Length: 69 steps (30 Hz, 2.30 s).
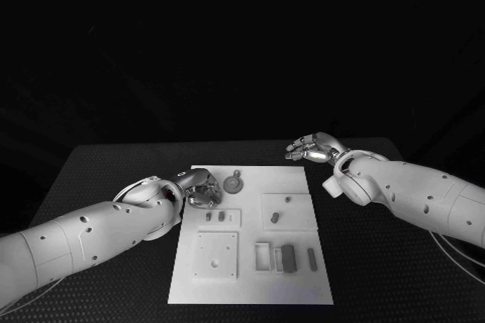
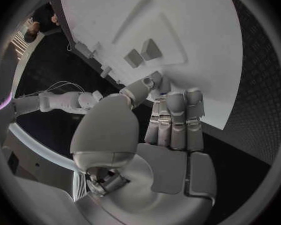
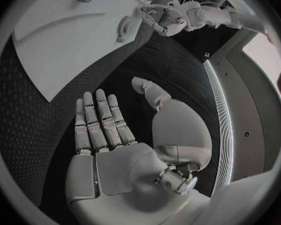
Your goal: Assemble the parts on the task board
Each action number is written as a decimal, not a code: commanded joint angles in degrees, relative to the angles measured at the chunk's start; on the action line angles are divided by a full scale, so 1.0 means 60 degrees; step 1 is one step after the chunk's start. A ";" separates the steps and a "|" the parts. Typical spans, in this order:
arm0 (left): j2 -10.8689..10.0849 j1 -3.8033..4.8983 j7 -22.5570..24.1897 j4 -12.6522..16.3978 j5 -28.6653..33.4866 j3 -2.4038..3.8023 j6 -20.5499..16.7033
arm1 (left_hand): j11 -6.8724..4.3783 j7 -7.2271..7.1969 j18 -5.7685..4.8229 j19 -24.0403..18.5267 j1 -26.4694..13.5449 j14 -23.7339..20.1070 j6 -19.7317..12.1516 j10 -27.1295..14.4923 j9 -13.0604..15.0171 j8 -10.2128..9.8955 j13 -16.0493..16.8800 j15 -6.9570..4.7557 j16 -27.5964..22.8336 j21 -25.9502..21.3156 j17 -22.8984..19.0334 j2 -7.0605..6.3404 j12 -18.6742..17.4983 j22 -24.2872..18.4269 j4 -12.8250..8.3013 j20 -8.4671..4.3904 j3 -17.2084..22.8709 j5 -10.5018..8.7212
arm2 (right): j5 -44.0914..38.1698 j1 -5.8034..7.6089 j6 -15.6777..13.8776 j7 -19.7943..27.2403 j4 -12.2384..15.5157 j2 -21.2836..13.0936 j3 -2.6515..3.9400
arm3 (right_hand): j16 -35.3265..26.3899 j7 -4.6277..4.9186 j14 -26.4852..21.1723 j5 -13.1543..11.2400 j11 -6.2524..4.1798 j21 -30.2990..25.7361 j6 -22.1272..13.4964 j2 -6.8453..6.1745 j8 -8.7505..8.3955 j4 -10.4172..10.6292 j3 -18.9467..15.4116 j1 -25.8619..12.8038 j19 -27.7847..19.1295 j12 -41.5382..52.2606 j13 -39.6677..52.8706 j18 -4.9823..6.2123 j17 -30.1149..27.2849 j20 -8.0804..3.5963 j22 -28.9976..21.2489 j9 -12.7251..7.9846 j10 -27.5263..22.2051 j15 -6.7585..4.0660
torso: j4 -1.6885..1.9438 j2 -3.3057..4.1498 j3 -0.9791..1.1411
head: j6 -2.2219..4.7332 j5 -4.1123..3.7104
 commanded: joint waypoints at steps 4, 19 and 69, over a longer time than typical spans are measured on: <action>-0.0002 -0.0039 0.0073 0.0003 0.0165 -0.0021 -0.0135 | 0.0013 0.0162 0.0298 -0.0016 0.0041 -0.0038 -0.0668 0.0037 -0.0185 -0.0360 0.0030 -0.0003 0.0003 0.0038 -0.0025 -0.0191 -0.0003 0.0153 -0.0021 -0.0260 -0.0005 -0.0093 | -0.0020 -0.0002 0.0016 0.0081 0.0010 0.0002 0.0004 | 0.0040 0.0062 -0.0076 0.0022 0.0045 -0.0038 -0.0086 0.0033 0.0051 -0.0002 0.0033 -0.0070 -0.0068 -0.0035 0.0001 -0.0066 -0.0013 -0.0009 0.0015 -0.0010 0.0013 0.0012 | 0.0000 0.0000 0.0005 | 0.0007 0.0004; -0.0026 -0.0045 0.0066 -0.0006 0.0216 -0.0019 -0.0271 | 0.0009 0.0164 0.0303 -0.0012 0.0095 -0.0033 -0.0801 0.0048 -0.0237 -0.0419 0.0040 -0.0006 0.0003 0.0037 -0.0026 -0.0236 0.0002 0.0152 -0.0032 -0.0260 -0.0008 -0.0103 | -0.0020 -0.0002 0.0014 0.0079 0.0011 -0.0004 0.0004 | 0.0043 0.0064 -0.0078 0.0021 0.0045 -0.0038 -0.0089 0.0034 0.0052 -0.0004 0.0033 -0.0071 -0.0069 -0.0038 0.0001 -0.0067 -0.0017 -0.0008 0.0015 -0.0013 0.0012 0.0013 | -0.0005 0.0000 0.0008 | 0.0021 0.0005; -0.0920 0.0845 0.2494 0.0700 0.8941 0.0166 -0.0577 | 0.0320 0.0308 0.0072 -0.0876 -0.0851 -0.0870 -0.0763 -0.0578 -0.0166 -0.0185 -0.0006 0.0317 -0.1379 -0.0926 -0.0656 -0.0311 -0.0266 -0.0192 0.0289 0.0050 -0.0571 -0.0190 | -0.5252 -0.0210 -0.0096 -0.0394 0.1171 -0.0835 -0.0004 | 0.0952 -0.0167 0.1211 -0.1898 -0.0371 0.0137 0.0708 -0.0042 0.0485 -0.0458 0.0379 0.1039 0.1476 0.0499 0.0260 0.0510 0.0449 -0.0054 0.0002 -0.0005 0.1019 -0.0623 | -0.0013 -0.0008 0.0024 | 0.0255 -0.0201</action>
